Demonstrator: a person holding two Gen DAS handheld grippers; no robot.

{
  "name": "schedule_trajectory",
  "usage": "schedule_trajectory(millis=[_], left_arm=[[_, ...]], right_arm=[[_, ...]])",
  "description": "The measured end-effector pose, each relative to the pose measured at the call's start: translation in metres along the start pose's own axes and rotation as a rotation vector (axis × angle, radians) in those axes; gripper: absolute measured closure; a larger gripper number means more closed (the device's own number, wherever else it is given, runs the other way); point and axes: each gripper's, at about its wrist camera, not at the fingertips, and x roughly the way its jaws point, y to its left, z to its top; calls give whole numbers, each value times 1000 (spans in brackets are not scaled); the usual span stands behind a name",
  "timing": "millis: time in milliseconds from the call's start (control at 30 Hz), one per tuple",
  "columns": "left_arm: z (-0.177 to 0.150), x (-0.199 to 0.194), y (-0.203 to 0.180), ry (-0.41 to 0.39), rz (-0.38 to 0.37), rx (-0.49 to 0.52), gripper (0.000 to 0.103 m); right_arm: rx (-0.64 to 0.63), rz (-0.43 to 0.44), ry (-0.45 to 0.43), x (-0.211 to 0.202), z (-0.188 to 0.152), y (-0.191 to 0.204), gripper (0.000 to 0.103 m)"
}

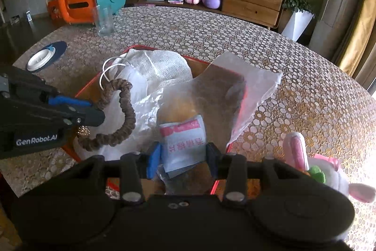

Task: Organize soft objects
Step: 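Lower the hair tie and sachet into the red box and open both tools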

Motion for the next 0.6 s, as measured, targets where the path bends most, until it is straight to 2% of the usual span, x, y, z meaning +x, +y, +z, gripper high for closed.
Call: schedule_trajectory(millis=[433, 600], left_arm=[[-4, -3, -1, 1, 0, -23, 92], [-5, -7, -1, 2, -8, -45, 92]], right_arm=[[31, 23, -33, -12, 0, -4, 54], [41, 38, -51, -23, 0, -4, 45]])
